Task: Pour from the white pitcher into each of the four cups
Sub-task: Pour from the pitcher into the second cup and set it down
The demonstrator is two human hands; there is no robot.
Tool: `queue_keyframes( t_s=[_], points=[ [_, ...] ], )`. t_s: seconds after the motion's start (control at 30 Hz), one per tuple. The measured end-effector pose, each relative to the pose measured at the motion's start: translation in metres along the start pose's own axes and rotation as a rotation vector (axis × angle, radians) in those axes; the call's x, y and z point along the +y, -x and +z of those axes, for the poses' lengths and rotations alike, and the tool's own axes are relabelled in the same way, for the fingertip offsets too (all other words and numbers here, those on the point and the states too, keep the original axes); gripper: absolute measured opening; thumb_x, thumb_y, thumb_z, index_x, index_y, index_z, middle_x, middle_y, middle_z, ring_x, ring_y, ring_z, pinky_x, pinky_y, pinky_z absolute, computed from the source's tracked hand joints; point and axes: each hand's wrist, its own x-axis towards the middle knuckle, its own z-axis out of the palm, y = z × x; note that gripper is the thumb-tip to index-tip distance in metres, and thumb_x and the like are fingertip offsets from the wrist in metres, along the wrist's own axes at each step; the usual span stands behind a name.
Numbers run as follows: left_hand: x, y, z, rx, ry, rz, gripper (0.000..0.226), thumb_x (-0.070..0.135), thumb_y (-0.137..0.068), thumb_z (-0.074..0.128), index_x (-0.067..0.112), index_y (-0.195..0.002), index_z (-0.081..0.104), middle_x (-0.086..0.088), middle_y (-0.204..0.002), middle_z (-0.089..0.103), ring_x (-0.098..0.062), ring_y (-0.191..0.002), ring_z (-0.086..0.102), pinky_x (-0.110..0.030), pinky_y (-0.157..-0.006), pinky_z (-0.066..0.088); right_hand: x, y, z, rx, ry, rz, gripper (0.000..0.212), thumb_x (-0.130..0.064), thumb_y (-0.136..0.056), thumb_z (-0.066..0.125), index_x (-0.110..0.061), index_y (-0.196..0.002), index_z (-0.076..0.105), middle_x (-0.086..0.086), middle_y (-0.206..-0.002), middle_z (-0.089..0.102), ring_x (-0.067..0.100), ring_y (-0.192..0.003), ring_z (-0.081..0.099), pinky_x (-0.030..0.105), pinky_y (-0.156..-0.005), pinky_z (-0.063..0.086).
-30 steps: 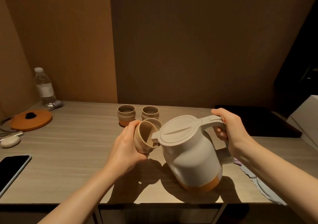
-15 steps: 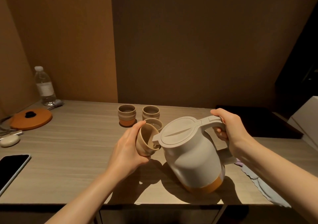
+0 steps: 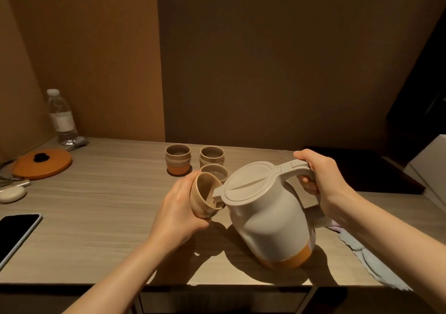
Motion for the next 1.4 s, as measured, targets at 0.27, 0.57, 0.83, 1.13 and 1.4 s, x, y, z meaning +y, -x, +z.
queue_keyframes(
  t_s=[0.27, 0.57, 0.83, 1.13, 1.4],
  points=[
    [-0.0002, -0.0004, -0.0004, 0.004, 0.021, -0.013, 0.101, 0.022, -0.051, 0.092, 0.034, -0.136, 0.038, 0.015, -0.128, 0.047, -0.003, -0.113, 0.043, -0.022, -0.087, 0.039, -0.0023, -0.0023, 0.0015, -0.01, 0.015, -0.012, 0.047, -0.035, -0.091, 0.055, -0.013, -0.05, 0.055, 0.002, -0.045, 0.044, 0.01, -0.04, 0.034, 0.026, -0.047, 0.028],
    [-0.0027, 0.0017, 0.0031, 0.007, 0.023, -0.016, 0.1, 0.025, -0.051, 0.091, 0.036, -0.134, 0.037, 0.02, -0.121, 0.043, -0.003, -0.111, 0.044, -0.021, -0.085, 0.041, -0.0042, -0.0039, 0.0019, -0.021, 0.043, -0.011, 0.047, -0.036, -0.091, 0.056, -0.015, -0.049, 0.056, 0.001, -0.044, 0.045, 0.009, -0.037, 0.035, 0.025, -0.046, 0.028],
    [-0.0047, 0.0042, 0.0052, 0.009, 0.06, -0.023, 0.099, 0.025, -0.05, 0.091, 0.039, -0.132, 0.036, 0.016, -0.124, 0.048, -0.006, -0.113, 0.048, -0.023, -0.086, 0.044, -0.0056, -0.0046, 0.0039, -0.024, 0.047, 0.003, 0.043, -0.035, -0.091, 0.056, -0.011, -0.055, 0.055, 0.001, -0.043, 0.044, 0.009, -0.036, 0.034, 0.023, -0.044, 0.027],
    [-0.0079, 0.0036, 0.0059, 0.014, 0.076, -0.034, 0.099, 0.026, -0.05, 0.091, 0.04, -0.13, 0.035, 0.016, -0.123, 0.049, -0.006, -0.113, 0.05, -0.024, -0.086, 0.047, -0.007, -0.0055, 0.0068, -0.021, 0.057, 0.006, 0.043, -0.036, -0.091, 0.056, -0.012, -0.055, 0.056, 0.001, -0.044, 0.045, 0.008, -0.037, 0.035, 0.023, -0.045, 0.028],
    [-0.0086, 0.0031, 0.0073, 0.023, 0.074, -0.043, 0.099, 0.025, -0.051, 0.091, 0.039, -0.131, 0.036, 0.016, -0.125, 0.048, -0.006, -0.114, 0.048, -0.021, -0.086, 0.043, -0.0077, -0.0075, 0.0084, -0.022, 0.073, -0.006, 0.045, -0.036, -0.092, 0.056, -0.013, -0.054, 0.056, 0.001, -0.044, 0.046, 0.007, -0.036, 0.037, 0.024, -0.046, 0.03]
  ],
)
